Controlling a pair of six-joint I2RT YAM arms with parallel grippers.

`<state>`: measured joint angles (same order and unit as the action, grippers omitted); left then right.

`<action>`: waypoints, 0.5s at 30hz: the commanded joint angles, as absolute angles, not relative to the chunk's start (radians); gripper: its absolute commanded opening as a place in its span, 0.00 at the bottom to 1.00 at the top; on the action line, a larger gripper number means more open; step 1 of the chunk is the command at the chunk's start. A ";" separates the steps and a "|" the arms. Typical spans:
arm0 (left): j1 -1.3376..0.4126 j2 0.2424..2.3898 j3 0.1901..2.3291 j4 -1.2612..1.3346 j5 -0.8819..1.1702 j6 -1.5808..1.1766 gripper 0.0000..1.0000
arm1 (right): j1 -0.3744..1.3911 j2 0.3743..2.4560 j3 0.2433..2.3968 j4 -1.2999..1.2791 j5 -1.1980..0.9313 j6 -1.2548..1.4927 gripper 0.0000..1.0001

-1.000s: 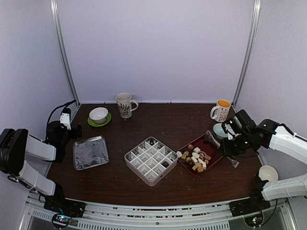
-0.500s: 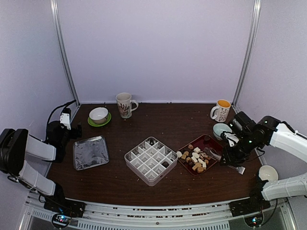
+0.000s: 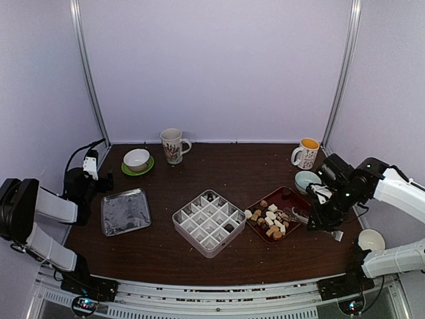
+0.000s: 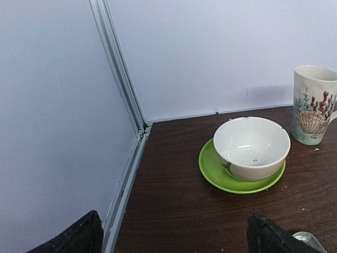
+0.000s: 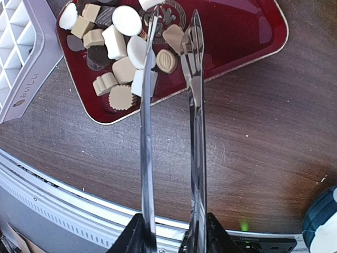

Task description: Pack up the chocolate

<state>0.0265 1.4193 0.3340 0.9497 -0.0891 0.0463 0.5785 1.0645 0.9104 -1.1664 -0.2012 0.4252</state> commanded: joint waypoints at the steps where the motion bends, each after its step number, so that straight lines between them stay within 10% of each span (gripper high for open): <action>1: 0.034 1.425 0.333 1.008 -0.089 0.044 0.98 | 0.581 1.077 0.963 -1.206 -0.133 0.397 0.36; 15: 0.035 1.425 0.333 1.007 -0.089 0.043 0.98 | 0.580 1.139 0.951 -1.155 -0.124 0.360 0.38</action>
